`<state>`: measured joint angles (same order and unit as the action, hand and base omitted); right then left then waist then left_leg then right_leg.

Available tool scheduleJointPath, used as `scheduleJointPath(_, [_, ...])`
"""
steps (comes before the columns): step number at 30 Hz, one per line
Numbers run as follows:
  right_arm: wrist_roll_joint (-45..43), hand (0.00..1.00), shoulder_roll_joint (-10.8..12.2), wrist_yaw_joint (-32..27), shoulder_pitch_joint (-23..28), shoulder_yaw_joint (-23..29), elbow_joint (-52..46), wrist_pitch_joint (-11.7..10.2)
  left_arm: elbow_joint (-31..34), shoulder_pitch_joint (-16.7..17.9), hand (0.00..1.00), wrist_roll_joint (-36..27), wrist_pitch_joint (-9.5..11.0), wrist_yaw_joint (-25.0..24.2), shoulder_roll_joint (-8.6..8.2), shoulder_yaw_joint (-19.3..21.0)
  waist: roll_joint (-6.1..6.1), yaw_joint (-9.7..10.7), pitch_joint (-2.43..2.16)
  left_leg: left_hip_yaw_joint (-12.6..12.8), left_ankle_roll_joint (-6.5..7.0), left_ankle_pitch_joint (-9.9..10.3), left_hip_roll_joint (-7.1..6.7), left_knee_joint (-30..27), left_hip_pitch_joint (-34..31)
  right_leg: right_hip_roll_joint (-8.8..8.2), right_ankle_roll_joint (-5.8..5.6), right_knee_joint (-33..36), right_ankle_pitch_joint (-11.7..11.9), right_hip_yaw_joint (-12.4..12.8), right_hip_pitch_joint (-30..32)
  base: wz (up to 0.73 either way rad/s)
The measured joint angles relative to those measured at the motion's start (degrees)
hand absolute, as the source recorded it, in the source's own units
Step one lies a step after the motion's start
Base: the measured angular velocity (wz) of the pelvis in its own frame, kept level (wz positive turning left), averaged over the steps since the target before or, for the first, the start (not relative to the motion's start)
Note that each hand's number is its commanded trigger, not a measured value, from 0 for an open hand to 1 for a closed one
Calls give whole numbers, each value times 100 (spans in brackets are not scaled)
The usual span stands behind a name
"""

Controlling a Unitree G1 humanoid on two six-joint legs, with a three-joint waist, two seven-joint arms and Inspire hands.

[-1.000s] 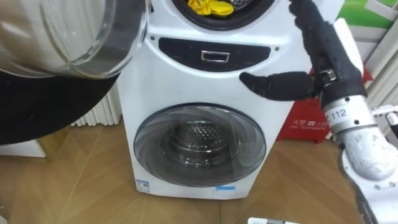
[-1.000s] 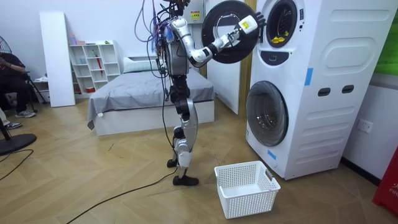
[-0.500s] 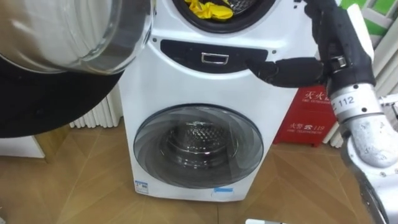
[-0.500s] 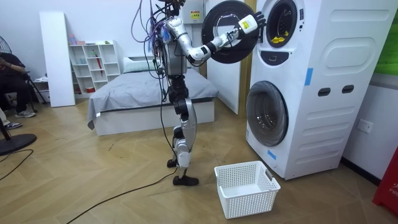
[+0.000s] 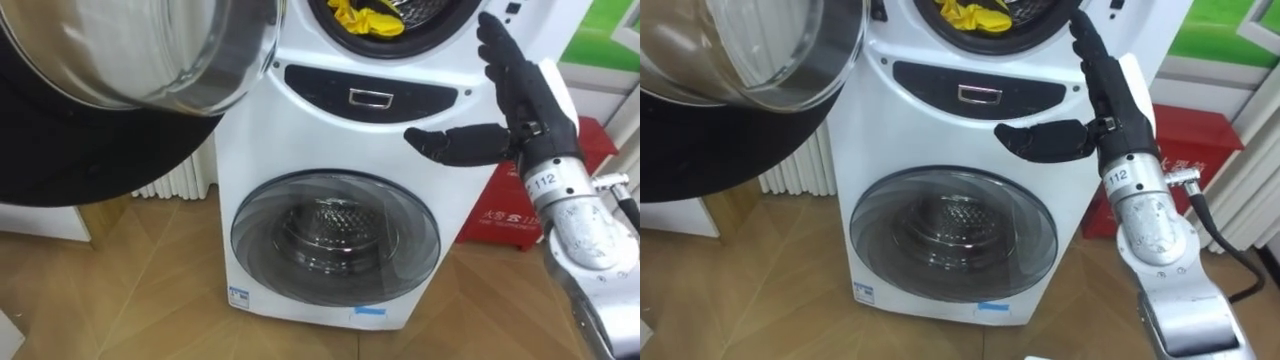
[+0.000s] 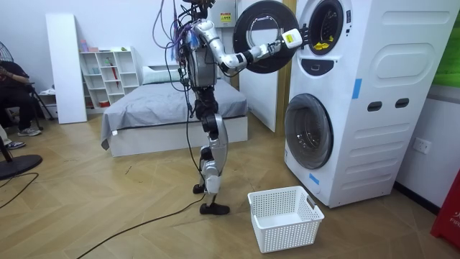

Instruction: Pick clothes from washing machine

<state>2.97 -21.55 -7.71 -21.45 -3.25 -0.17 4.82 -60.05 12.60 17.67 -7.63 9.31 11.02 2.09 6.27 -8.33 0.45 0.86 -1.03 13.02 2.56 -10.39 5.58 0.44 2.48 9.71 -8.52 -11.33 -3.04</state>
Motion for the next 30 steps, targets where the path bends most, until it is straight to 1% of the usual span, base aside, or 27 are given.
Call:
scheduleJointPath(9, [42, 0, 0, -171, -3, 0, 0, -1, 107, 38, 0, 0, 4, -37, 5, 8, 27, -1, -6, -1, 0, 0, -21, 1, 0, -26, -24, -1, -15, -36, 0, 0])
scheduleJointPath(12, [49, 0, 0, -223, -3, 3, 0, -1, 108, 23, 0, 4, 7, -56, 25, 8, 22, 35, -3, -102, 1, 0, -21, -1, -25, -30, -25, 0, -16, -135, -7, 9])
scheduleJointPath(15, [47, 0, 1, -233, -4, 1, -1, -1, 107, 11, 0, 4, 1, -123, 32, 8, -15, -1, 22, -111, 1, 0, -20, 0, -13, -22, -25, 3, -16, -135, -17, 2])
scheduleJointPath(17, [45, 0, 0, -230, -4, -2, -1, -2, 108, 23, 0, 4, -2, -124, 37, 11, -57, -11, 47, -112, 1, 0, -20, 1, -14, -25, -26, 5, -17, -138, -40, 6])
scheduleJointPath(19, [11, 0, 0, -213, -4, -5, -1, -2, 92, 30, 0, 5, -2, -123, 44, 28, -69, -20, 54, -114, 1, 0, -19, -1, -21, -21, -24, 5, -20, -141, -40, 3])
scheduleJointPath(23, [-318, 0, 0, -144, -4, -20, -1, -3, 85, 14, 0, 50, -5, -124, 40, 228, -78, -157, 54, -118, 2, 3, -12, -60, -7, -21, -4, 100, -60, -134, -33, 0])
scheduleJointPath(27, [-322, 0, 1, -133, -8, -151, -10, -13, 43, -38, 0, 29, -2, -120, 41, 229, -96, -217, 43, -132, 0, 12, -8, -138, 4, -13, 13, 187, -107, -163, -61, 5])
scheduleJointPath(28, [-335, 0, 6, -97, -8, -191, -43, -13, 8, -26, 0, -2, -7, -114, 40, 227, -99, -265, 37, -121, -10, 61, 0, -172, -3, -14, 33, 349, -191, -143, 16, -6])
scheduleJointPath(30, [-334, 0, 18, -66, -15, -210, -45, -24, 8, -27, 0, 0, -9, -111, 39, 227, -114, -316, 36, -100, -38, 191, 33, -454, -85, -12, 69, 567, -302, -136, 73, -4])
